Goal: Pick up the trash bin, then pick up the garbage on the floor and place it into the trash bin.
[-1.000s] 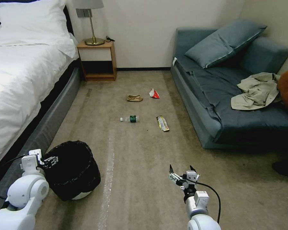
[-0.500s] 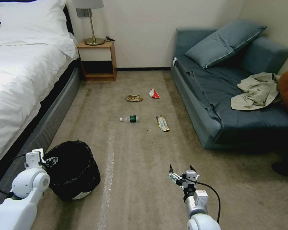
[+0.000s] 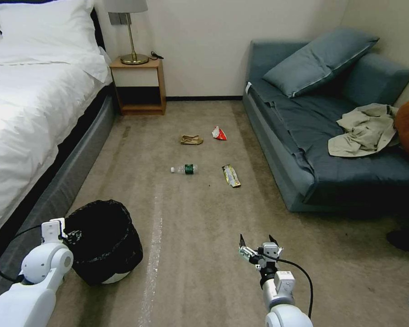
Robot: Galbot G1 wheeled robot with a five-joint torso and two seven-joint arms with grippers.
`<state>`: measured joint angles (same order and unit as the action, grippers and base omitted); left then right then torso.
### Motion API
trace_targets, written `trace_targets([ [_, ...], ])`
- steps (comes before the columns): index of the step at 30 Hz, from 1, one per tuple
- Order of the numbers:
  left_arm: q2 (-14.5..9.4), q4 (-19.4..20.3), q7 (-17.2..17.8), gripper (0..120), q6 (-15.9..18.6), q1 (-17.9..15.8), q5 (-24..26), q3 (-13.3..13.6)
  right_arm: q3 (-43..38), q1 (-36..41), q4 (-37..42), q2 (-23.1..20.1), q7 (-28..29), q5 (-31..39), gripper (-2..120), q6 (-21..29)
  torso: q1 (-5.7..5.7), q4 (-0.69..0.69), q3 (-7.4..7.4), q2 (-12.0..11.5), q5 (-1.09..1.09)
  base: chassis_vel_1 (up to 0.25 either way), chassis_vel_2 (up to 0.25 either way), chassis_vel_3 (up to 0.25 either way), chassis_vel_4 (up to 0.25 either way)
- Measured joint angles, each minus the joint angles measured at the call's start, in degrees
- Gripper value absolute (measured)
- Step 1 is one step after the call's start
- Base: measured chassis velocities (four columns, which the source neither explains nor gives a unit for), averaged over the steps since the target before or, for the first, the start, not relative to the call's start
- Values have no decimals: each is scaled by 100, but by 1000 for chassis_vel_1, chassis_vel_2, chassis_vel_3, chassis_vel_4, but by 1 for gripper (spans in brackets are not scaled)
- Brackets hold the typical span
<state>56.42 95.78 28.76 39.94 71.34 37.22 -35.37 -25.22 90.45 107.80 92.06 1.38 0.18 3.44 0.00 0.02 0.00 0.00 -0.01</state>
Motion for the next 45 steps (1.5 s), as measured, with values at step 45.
trace_targets([
  [45, 8, 1235, -713, 5, -1158, 35, -912, -166, 3, -141, 206, 24, -20, 126, 100, 220, 0, -2, 0, 0, 8, 0, 0, 0, 0],
])
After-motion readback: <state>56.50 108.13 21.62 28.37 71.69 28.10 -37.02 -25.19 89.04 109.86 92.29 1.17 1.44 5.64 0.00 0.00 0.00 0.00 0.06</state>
